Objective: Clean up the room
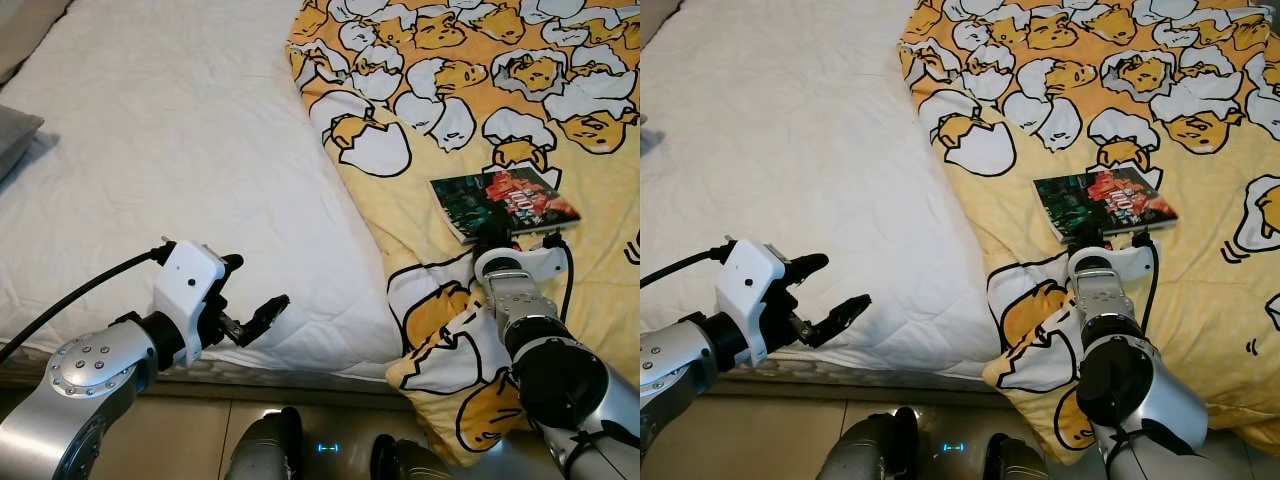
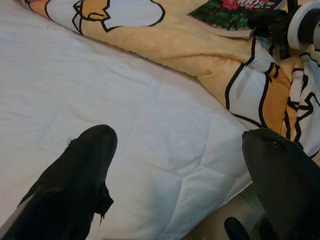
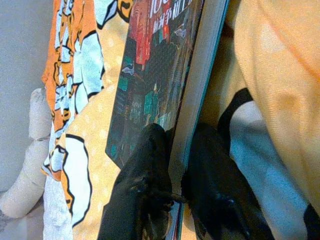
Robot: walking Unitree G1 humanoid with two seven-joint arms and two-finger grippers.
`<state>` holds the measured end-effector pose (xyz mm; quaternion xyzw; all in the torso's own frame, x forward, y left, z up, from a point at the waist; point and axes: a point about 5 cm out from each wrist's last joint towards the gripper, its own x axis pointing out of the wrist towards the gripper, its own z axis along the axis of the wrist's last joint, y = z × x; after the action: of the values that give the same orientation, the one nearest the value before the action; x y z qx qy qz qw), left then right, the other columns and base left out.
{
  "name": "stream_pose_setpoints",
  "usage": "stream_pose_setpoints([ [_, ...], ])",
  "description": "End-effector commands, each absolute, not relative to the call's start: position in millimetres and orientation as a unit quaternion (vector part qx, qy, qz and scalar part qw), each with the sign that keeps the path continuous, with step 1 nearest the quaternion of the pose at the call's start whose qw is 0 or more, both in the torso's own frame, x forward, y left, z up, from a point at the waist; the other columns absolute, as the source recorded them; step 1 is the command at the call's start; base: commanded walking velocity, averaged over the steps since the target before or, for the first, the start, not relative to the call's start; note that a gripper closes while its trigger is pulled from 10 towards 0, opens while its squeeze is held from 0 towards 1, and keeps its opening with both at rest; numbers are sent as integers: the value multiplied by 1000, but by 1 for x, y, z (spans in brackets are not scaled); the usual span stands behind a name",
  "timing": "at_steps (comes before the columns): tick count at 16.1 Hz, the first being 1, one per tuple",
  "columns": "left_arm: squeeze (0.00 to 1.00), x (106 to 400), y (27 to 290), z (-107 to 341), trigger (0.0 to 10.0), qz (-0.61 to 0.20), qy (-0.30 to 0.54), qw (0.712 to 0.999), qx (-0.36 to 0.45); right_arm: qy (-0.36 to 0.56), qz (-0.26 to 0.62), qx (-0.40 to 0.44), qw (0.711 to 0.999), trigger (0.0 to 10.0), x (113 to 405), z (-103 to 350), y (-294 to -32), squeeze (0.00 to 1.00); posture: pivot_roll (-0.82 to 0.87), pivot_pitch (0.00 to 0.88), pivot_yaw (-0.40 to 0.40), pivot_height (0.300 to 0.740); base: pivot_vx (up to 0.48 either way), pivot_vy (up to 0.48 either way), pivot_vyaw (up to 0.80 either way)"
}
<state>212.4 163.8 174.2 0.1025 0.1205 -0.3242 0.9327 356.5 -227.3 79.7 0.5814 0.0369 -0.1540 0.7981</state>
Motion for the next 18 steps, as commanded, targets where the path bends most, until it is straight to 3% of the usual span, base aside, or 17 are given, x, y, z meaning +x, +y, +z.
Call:
stream_pose_setpoints([
  [1, 0, 212, 163, 172, 10000, -322, 123, 934, 98, 26, -158, 587, 794, 0, 356, 81, -231, 0, 255, 180, 26, 740, 0, 0, 0],
  [10, 0, 247, 165, 168, 10000, -258, 88, 962, 33, -18, -82, 578, 812, 0, 362, 101, -239, 0, 121, 0, 2, 740, 0, 0, 0],
  [18, 0, 287, 160, 167, 10000, -234, 65, 970, -31, -66, 58, 548, 832, 0, 355, 120, -255, 0, 42, 0, 15, 740, 0, 0, 0],
])
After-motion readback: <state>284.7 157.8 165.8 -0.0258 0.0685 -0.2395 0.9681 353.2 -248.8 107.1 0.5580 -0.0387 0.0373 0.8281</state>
